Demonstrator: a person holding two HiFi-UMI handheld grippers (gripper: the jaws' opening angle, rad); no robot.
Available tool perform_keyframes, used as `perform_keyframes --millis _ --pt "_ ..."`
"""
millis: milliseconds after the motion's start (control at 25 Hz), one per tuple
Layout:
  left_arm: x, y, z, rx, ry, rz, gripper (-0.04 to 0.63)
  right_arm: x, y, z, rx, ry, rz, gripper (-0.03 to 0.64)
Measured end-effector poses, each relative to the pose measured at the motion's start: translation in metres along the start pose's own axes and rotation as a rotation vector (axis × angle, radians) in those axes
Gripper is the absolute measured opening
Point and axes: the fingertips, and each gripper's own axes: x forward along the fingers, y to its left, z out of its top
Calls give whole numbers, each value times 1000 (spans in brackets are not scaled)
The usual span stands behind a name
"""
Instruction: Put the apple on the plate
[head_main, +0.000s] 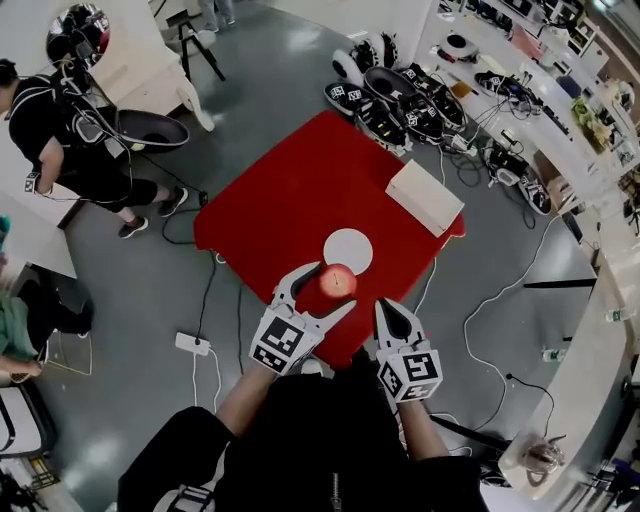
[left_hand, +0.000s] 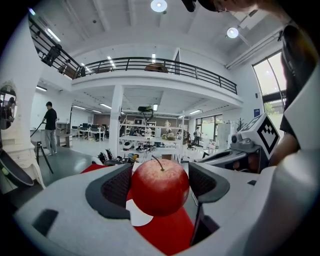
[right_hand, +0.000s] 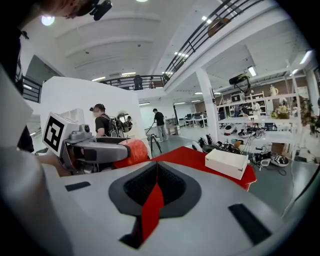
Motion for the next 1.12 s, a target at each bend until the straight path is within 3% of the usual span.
perform_keyframes --millis 520,1120 --pt "51 32 9 2 4 -4 362 38 -40 13 0 24 10 11" --pt "64 35 7 -8 17 -20 363 46 -41 14 11 34 31 11"
